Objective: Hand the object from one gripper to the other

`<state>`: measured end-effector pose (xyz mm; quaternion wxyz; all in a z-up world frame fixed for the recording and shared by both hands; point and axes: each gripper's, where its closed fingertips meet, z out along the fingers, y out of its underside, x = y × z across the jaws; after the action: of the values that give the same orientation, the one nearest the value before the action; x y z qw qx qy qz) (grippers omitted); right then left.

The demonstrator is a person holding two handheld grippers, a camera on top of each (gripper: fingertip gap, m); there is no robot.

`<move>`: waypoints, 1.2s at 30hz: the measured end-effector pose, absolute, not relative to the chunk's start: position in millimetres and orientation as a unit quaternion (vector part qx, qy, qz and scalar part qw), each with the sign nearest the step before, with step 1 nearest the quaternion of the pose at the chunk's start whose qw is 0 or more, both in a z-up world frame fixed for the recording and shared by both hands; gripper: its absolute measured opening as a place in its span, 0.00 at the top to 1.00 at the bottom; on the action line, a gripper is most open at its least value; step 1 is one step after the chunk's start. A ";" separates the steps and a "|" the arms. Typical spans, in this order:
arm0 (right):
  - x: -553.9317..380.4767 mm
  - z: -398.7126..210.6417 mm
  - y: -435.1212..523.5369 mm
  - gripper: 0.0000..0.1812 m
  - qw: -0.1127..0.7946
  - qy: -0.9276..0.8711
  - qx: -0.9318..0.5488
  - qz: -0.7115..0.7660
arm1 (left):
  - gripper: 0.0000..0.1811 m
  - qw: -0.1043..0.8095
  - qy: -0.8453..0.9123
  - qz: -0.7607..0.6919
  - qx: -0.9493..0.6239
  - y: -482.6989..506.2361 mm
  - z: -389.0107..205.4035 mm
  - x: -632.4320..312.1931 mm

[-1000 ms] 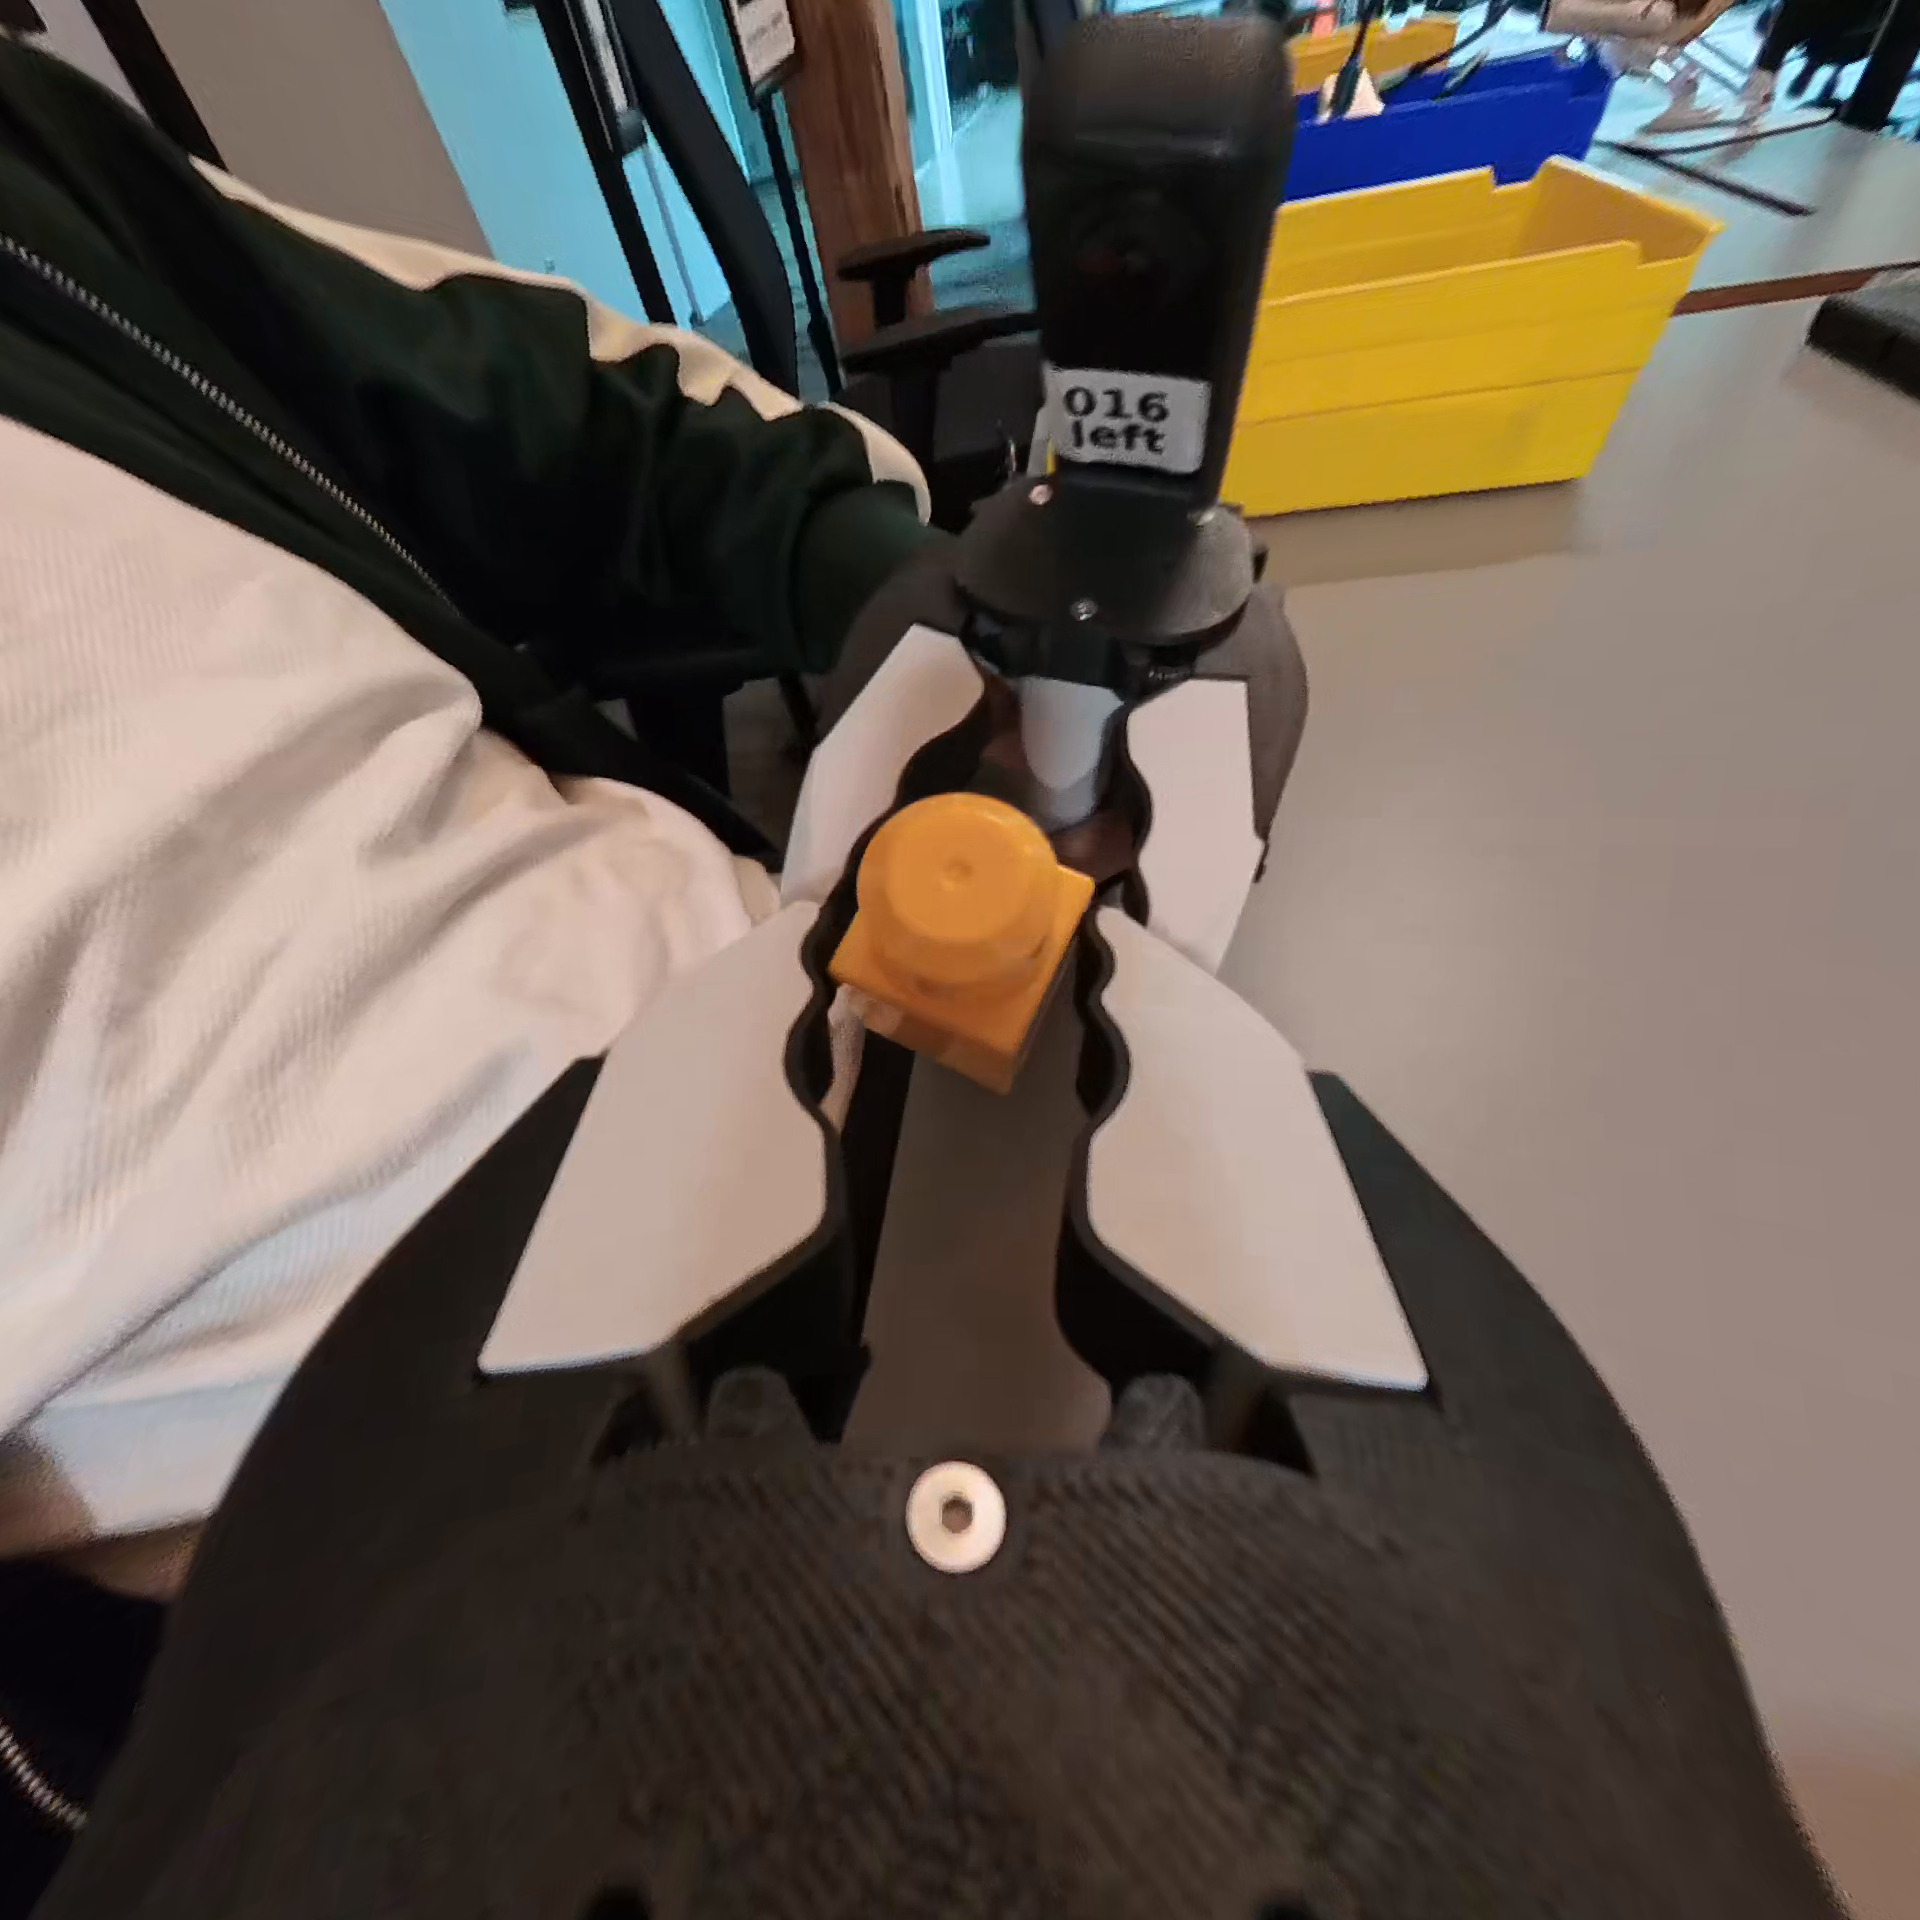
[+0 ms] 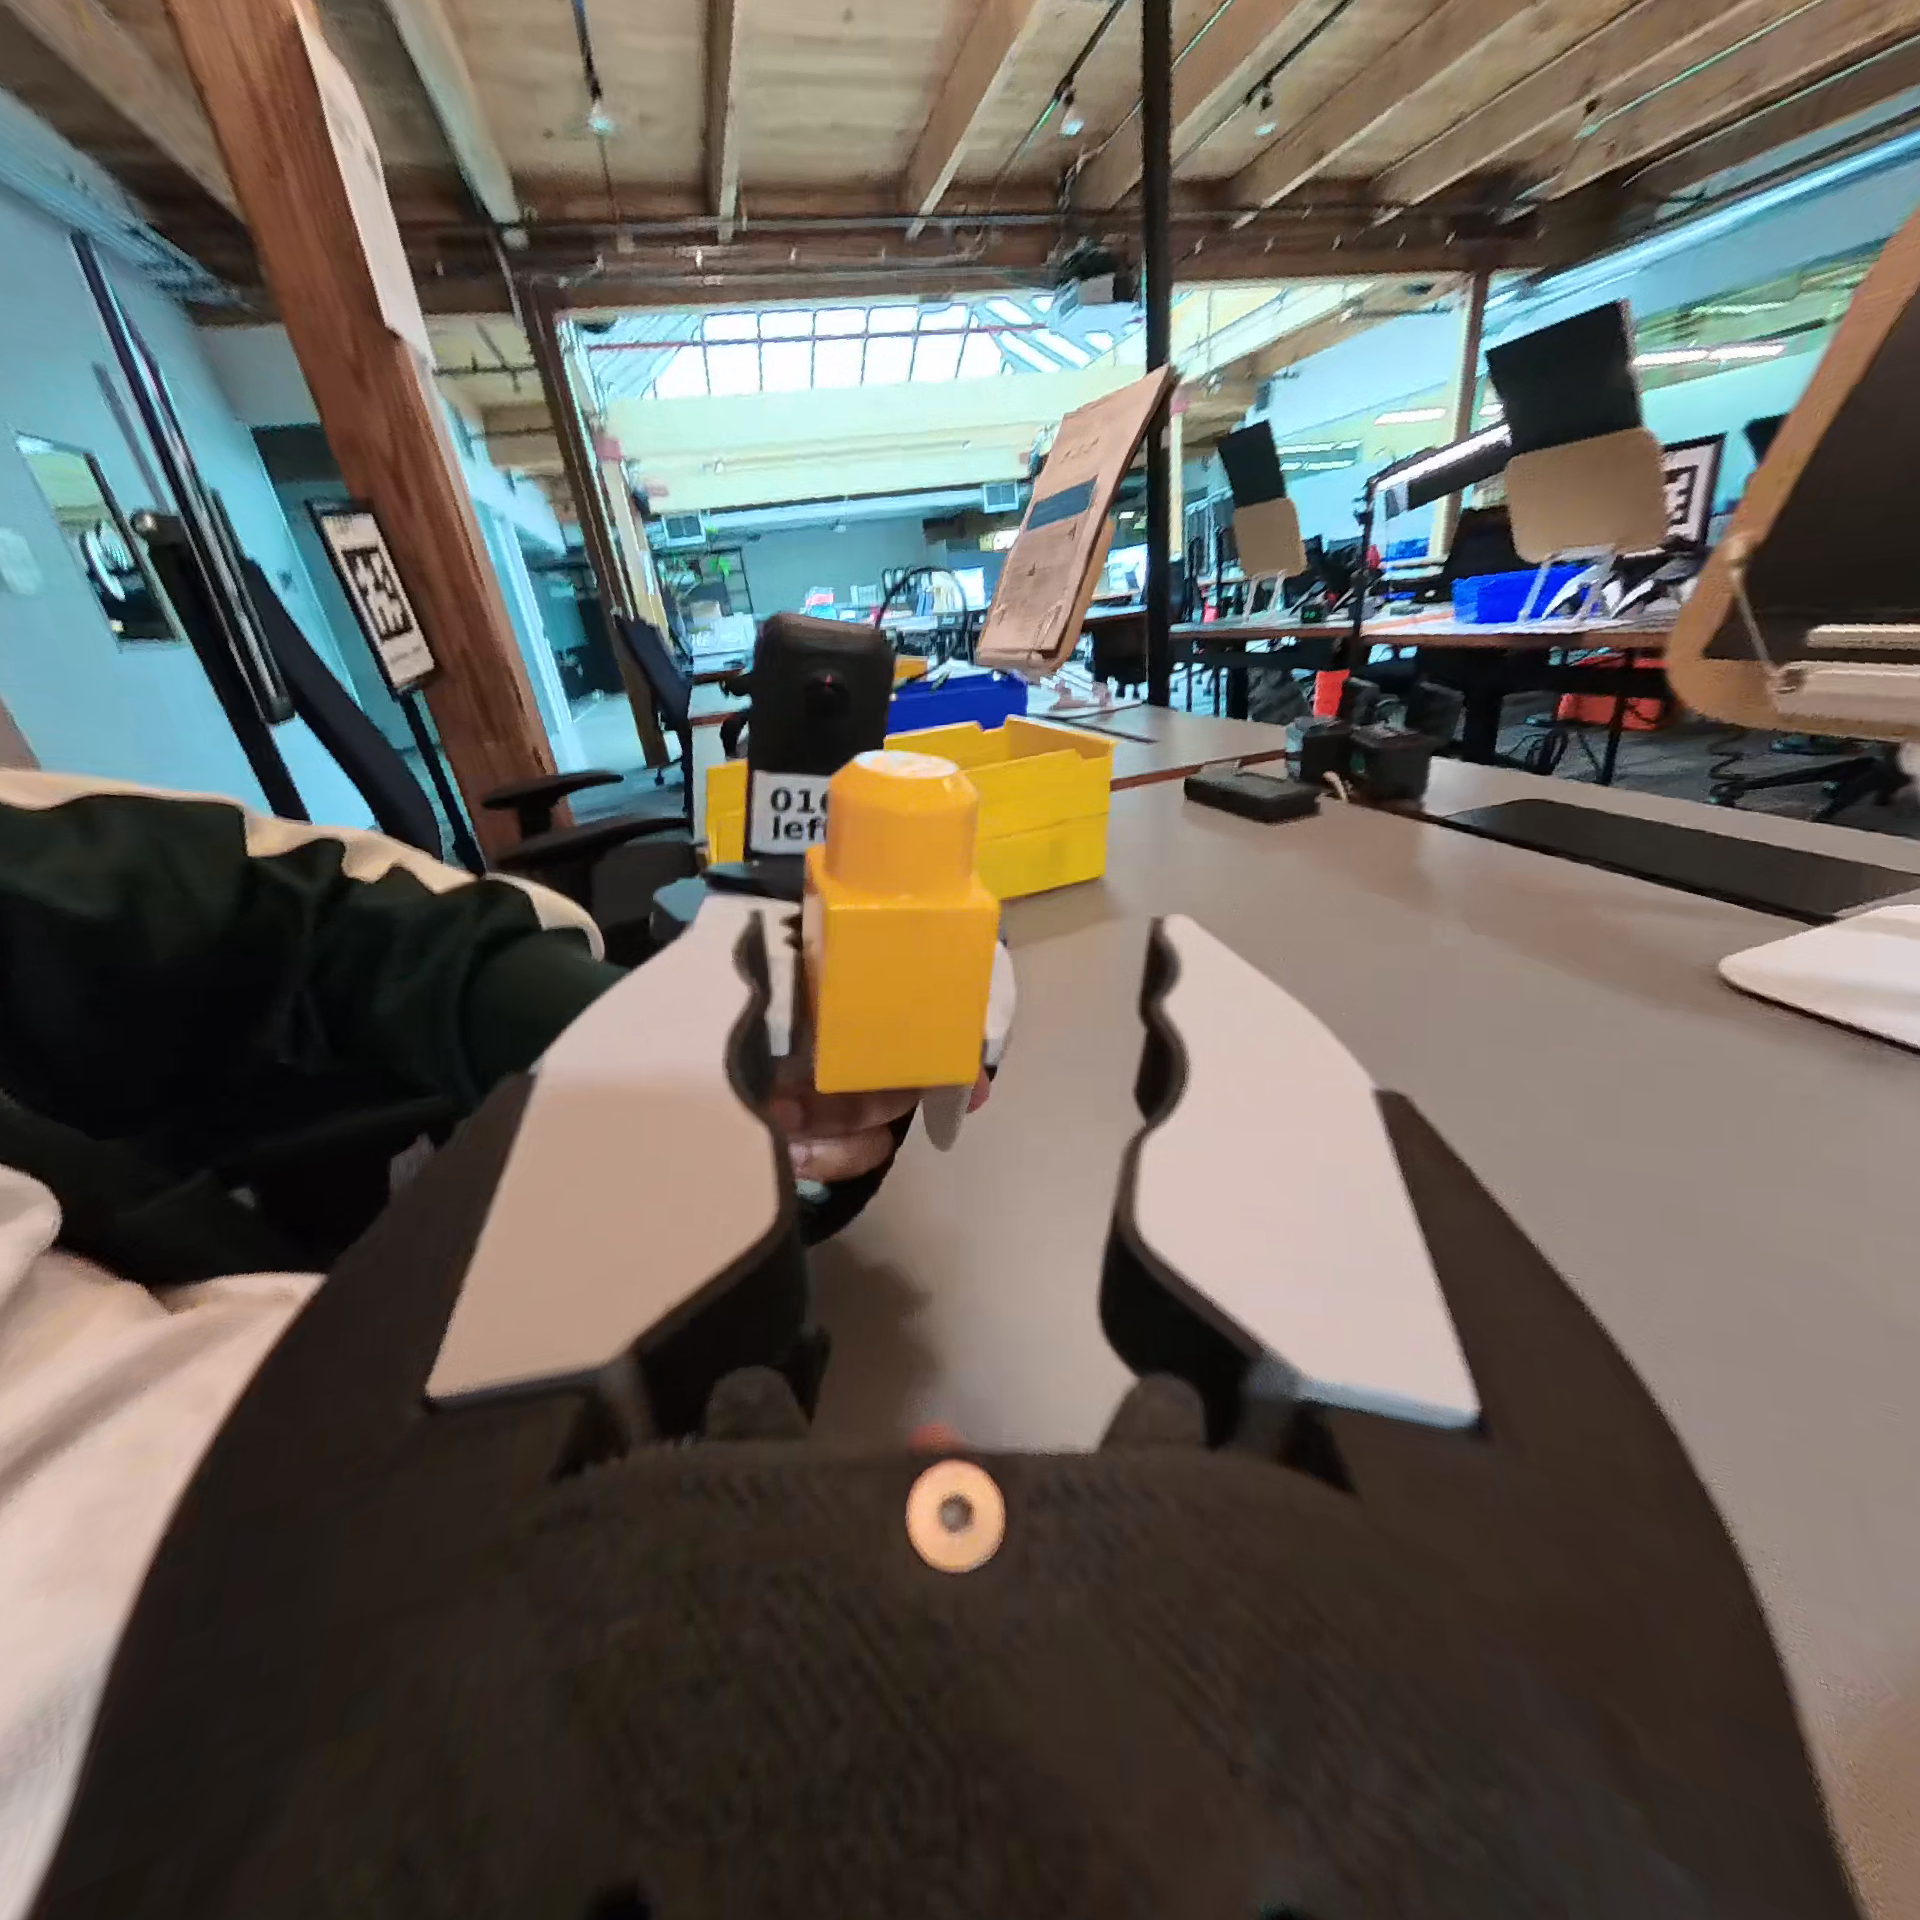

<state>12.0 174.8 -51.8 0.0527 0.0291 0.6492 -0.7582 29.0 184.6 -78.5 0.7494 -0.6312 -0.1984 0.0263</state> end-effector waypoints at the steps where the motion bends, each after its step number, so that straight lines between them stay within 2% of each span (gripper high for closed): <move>1: 15.2 -53.7 173.1 0.65 0.048 0.655 0.023 -0.754 | 0.80 0.751 -0.198 0.026 -0.629 185.9 -77.8 29.9; 7: 26.7 -52.2 172.2 0.79 0.050 0.656 -0.001 -0.753 | 0.80 0.754 -0.192 0.024 -0.627 192.2 -76.1 34.9; 13: 26.0 -49.1 174.5 0.80 0.071 0.648 0.004 -0.758 | 0.80 0.756 -0.193 0.036 -0.625 192.6 -74.6 33.8; 18: 16.9 -49.4 179.2 0.80 0.075 0.649 0.018 -0.757 | 0.58 0.749 -0.206 0.078 -0.625 189.7 -72.3 24.7; 24: 17.4 -66.7 171.0 0.80 0.100 0.672 0.022 -0.733 | 0.71 0.736 -0.179 0.130 -0.640 171.0 -50.2 26.8; 28: 23.2 -75.9 164.9 0.80 0.124 0.678 0.019 -0.725 | 0.73 0.722 -0.186 0.131 -0.653 172.0 -52.3 25.5; 36: 29.8 -77.9 161.3 0.80 0.094 0.681 -0.011 -0.727 | 0.85 0.712 -0.195 0.105 -0.666 176.5 -62.4 26.4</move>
<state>29.8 161.3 -77.9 0.0940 -0.0111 0.6806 -0.7265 26.4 176.5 -62.4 0.7124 -0.6660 -0.1949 0.1047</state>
